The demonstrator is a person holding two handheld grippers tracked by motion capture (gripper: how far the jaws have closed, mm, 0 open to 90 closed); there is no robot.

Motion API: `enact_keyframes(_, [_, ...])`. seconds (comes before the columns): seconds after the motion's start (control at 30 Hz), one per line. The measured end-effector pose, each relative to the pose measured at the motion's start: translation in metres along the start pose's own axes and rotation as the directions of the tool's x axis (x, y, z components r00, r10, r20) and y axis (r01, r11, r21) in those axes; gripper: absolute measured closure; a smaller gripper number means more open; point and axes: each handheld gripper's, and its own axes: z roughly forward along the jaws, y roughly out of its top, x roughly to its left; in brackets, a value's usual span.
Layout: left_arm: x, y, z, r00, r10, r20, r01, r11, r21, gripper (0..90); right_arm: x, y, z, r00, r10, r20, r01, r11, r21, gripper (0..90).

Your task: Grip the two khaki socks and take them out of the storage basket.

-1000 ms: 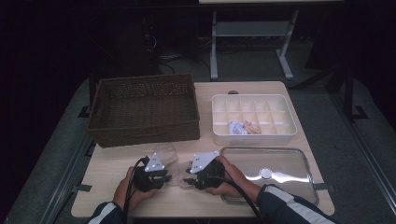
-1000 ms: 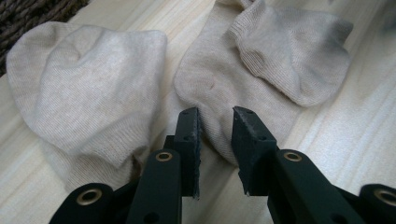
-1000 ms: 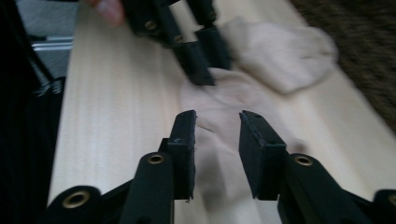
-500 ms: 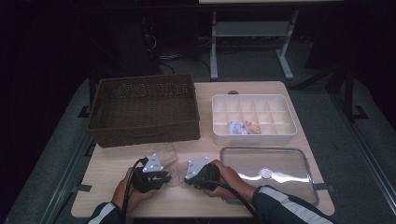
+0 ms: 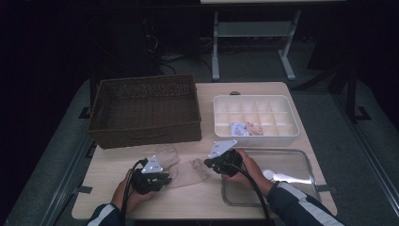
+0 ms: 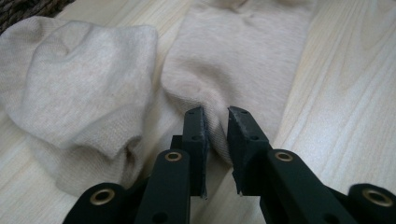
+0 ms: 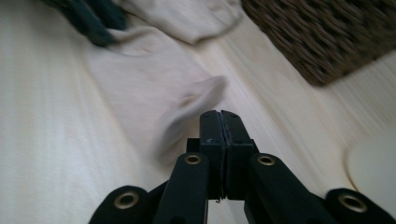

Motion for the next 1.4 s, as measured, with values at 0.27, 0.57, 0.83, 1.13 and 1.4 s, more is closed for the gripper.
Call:
enact_keyframes(0.27, [0.002, -0.003, -0.003, 0.9997, 0.015, 0.020, -0.016, 0.9999, 0.006, 74.6, -0.002, 0.003, -0.005, 0.9998, 0.014, 0.011, -0.014, 0.999, -0.031, 78.9])
enact_keyframes(0.57, [0.001, -0.006, -0.006, 0.9985, 0.030, 0.046, -0.031, 0.9995, 0.012, 74.4, 0.017, 0.007, 0.020, 0.9918, -0.118, -0.049, 0.120, 0.992, 0.044, 77.6])
enact_keyframes(0.83, [0.002, -0.012, -0.012, 0.9981, 0.020, 0.059, -0.021, 0.9997, 0.014, 73.1, 0.002, -0.007, 0.026, 0.9940, -0.020, -0.107, 0.032, 0.993, 0.116, 77.5])
enact_keyframes(1.13, [0.009, -0.014, -0.028, 0.9995, -0.023, 0.021, 0.025, 0.9985, -0.050, 61.7, 0.011, -0.007, 0.021, 0.9890, -0.039, -0.143, 0.061, 0.986, 0.153, 75.8])
enact_keyframes(1.4, [0.028, -0.017, -0.034, 0.9941, -0.080, -0.072, 0.075, 0.9939, -0.081, 53.0, 0.016, -0.001, 0.013, 0.9865, -0.089, -0.138, 0.099, 0.993, 0.067, 73.3])
